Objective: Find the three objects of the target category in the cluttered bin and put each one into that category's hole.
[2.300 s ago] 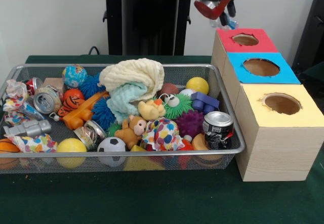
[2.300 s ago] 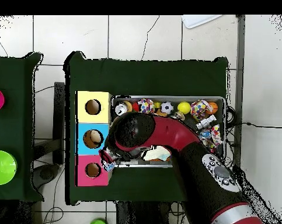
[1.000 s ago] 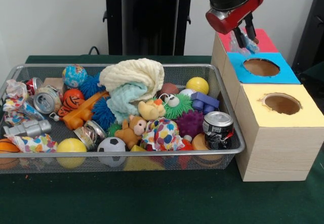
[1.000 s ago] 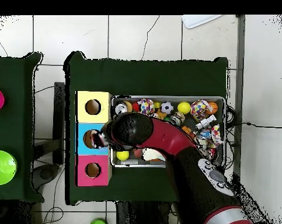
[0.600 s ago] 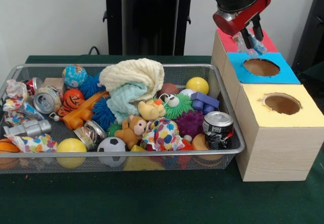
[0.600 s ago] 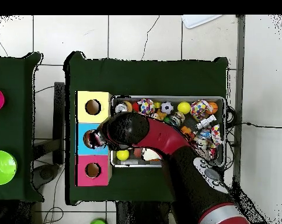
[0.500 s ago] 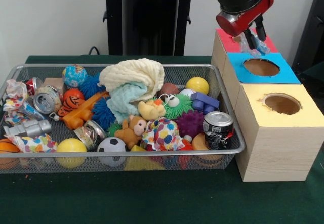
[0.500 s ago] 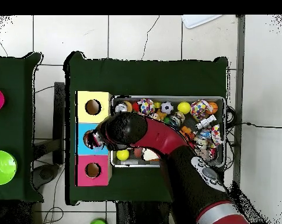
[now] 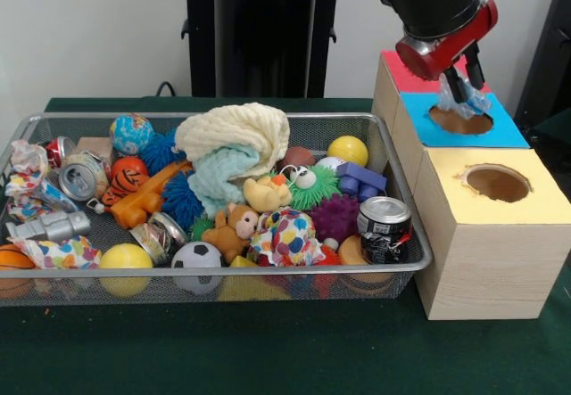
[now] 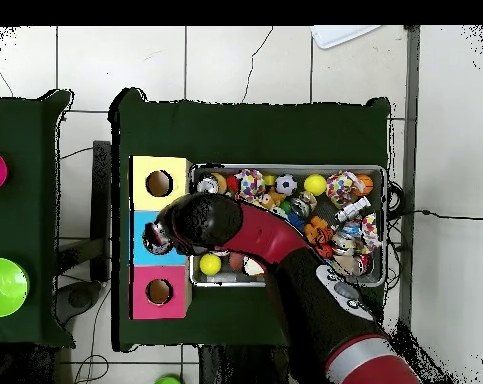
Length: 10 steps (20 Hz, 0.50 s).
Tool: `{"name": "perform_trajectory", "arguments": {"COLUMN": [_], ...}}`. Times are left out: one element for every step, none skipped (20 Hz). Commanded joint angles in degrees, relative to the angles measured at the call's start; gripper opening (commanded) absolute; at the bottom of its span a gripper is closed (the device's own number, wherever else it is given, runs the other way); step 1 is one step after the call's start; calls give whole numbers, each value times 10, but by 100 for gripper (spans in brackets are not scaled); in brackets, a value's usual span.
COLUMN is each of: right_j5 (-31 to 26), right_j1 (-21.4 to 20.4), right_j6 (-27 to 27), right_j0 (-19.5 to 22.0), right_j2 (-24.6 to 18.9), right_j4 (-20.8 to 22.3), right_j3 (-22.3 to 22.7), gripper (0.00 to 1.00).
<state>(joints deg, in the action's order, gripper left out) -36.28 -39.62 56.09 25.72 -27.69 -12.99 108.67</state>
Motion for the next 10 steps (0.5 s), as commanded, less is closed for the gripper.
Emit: {"name": "perform_trajectory", "arguments": {"right_j5": [58, 62, 64, 66, 68, 70, 69, 69, 69, 52], "right_j1": [27, 29, 29, 30, 30, 30, 31, 31, 32, 33], "right_j6": [148, 147, 146, 145, 144, 143, 143, 142, 141, 141], "right_j0": [3, 4, 4, 5, 5, 5, 4, 4, 3, -2], "right_j2": [4, 2, 2, 3, 3, 3, 5, 7, 9, 16], "right_j4": [-31, -31, -30, -29, -27, -26, -25, -22, -20, -18], "right_j3": [37, 38, 39, 39, 40, 40, 40, 39, 39, 33], "gripper": [0, 0, 0, 0, 0, 0, 0, 0, 0, 0]}}
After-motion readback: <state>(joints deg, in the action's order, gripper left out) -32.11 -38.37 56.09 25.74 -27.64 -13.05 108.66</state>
